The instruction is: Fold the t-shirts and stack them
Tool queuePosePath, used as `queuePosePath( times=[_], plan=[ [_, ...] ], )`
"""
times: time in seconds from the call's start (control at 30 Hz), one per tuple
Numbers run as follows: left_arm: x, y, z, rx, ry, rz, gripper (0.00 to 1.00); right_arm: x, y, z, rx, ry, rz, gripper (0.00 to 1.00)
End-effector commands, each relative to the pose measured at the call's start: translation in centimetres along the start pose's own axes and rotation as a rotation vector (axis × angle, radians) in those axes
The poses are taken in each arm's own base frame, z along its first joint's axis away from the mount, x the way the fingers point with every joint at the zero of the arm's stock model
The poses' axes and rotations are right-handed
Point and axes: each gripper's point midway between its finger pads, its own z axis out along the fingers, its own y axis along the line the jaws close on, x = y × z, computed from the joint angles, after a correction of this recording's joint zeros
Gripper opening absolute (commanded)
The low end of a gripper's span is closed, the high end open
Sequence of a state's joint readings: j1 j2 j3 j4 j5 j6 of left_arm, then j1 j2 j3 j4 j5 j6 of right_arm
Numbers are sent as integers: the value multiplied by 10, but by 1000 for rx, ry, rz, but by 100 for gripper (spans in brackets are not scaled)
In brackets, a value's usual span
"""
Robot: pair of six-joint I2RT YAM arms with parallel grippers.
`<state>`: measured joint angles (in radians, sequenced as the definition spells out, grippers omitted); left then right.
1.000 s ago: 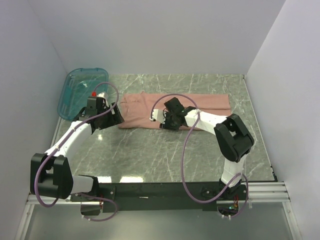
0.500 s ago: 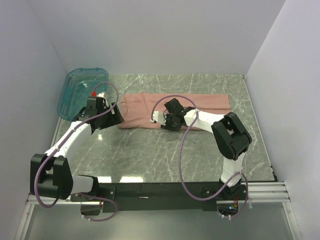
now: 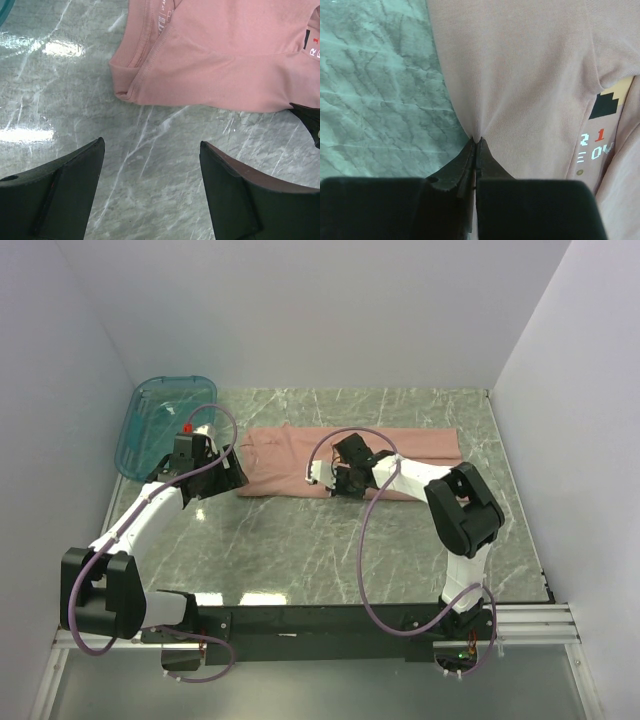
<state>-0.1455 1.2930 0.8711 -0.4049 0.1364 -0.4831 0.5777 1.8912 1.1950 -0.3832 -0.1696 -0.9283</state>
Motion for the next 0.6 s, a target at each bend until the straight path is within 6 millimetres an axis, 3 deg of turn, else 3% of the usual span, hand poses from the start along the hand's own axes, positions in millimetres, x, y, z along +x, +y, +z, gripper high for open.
queuePosePath(
  times=[0.0,0.37,0.47,0.57],
  plan=[
    [-9,-10,-7,45,-37,12,82,26,40,-3,-153,64,15,1],
    [-7,-18,-6,92,-19,8,82,30,108,-29,-223,73,-59,0],
    [-7,-19,-7,96,-20,8,82,21,110,-34,-216,69,-44,5],
    [-6,-18,-8,94,-21,7,82,5,93,-47,-180,54,-7,22]
  ],
)
